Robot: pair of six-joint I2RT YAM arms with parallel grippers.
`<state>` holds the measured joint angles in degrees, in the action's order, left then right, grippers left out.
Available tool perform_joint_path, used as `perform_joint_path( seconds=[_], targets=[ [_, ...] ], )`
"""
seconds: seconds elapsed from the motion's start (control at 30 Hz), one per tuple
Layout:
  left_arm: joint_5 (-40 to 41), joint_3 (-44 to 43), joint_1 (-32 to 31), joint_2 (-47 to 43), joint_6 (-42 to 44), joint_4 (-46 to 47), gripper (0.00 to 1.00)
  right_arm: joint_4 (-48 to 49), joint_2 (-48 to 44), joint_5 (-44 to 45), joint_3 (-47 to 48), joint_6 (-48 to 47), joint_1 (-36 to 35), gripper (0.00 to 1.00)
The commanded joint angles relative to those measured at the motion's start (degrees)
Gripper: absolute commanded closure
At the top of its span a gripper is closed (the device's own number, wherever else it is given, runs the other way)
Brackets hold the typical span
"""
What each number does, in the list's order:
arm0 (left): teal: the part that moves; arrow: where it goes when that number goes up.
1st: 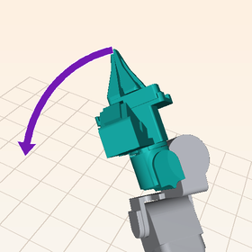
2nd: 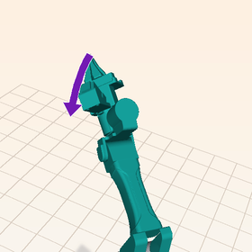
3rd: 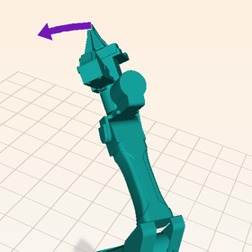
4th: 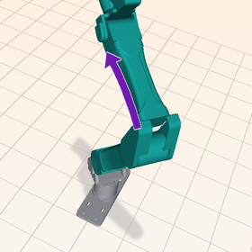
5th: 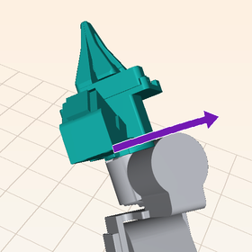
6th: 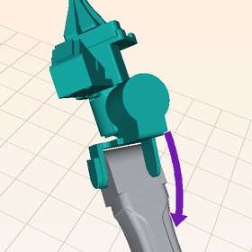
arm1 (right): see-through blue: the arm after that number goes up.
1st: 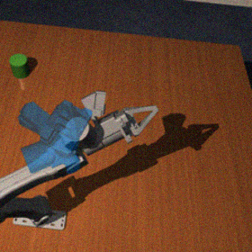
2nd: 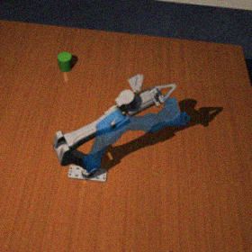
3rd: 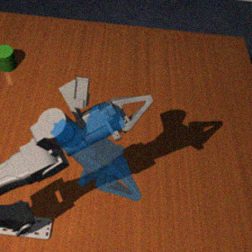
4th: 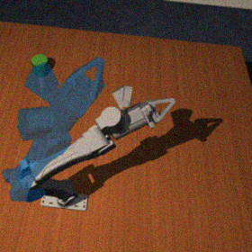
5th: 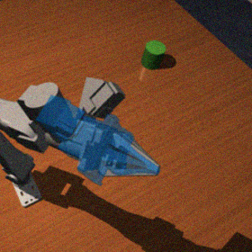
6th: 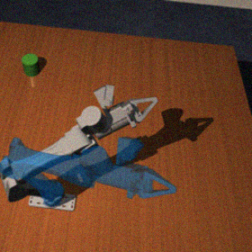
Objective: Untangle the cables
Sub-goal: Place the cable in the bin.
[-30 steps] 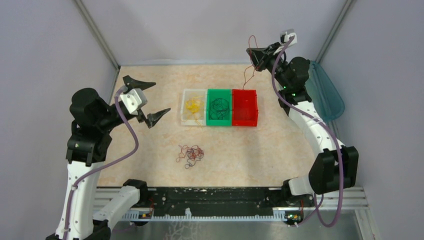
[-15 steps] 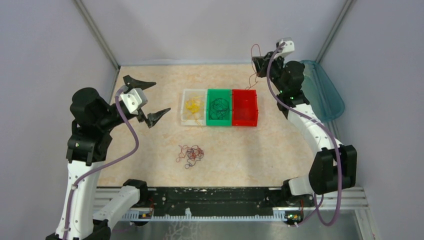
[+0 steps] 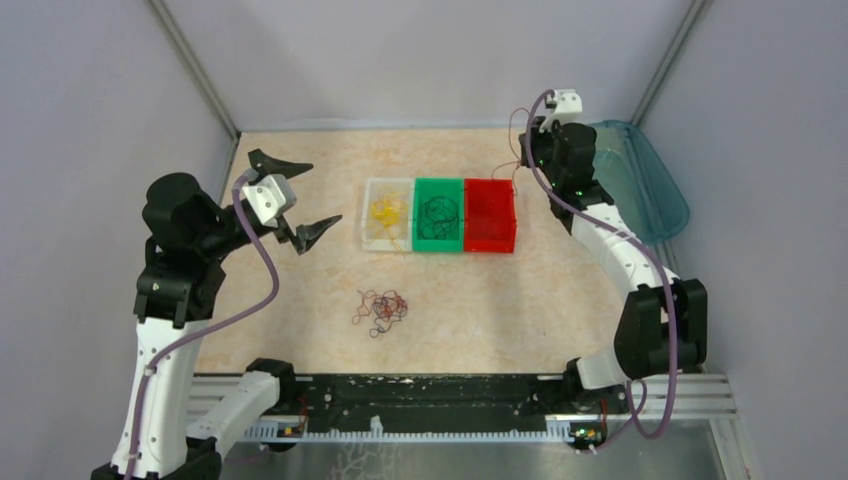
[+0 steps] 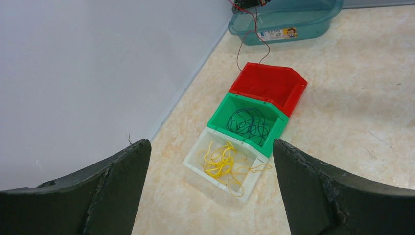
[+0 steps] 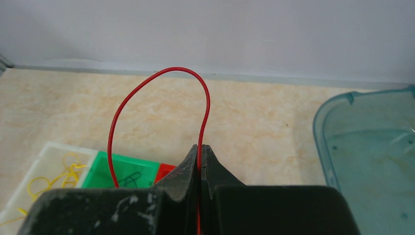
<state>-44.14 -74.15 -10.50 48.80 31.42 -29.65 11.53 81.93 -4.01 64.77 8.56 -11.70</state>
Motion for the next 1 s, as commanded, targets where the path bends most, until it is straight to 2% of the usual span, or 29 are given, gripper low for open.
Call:
perform_joint_path(
  seconds=[0.0, 0.17, 0.4, 0.77, 0.97],
  targets=[
    [-0.3, -1.9, 0.1, -0.1, 0.8, -0.7, 0.01, -2.9, -1.5, 10.3, 2.9, -3.4, 0.5, 1.00],
    [-0.8, -2.2, 0.1, 0.4, 0.4, -0.4, 0.01, -3.9, -0.7, 5.9, 4.2, -3.8, 0.5, 1.00],
    [-0.6, -2.2, 0.1, 0.2, 0.5, -0.3, 0.01, -6.6, 5.0, -5.3, 5.9, -0.7, 0.1, 1.00],
    [-0.7, -1.8, 0.1, 0.2, 0.8, -1.0, 0.01, -12.6, 12.2, -1.8, 8.0, 0.7, -2.6, 1.00],
    [-0.8, -2.3, 0.1, 0.7, 0.9, -1.1, 0.01, -19.6, 18.5, 1.0, 11.2, 1.9, -5.2, 0.99]
  ],
)
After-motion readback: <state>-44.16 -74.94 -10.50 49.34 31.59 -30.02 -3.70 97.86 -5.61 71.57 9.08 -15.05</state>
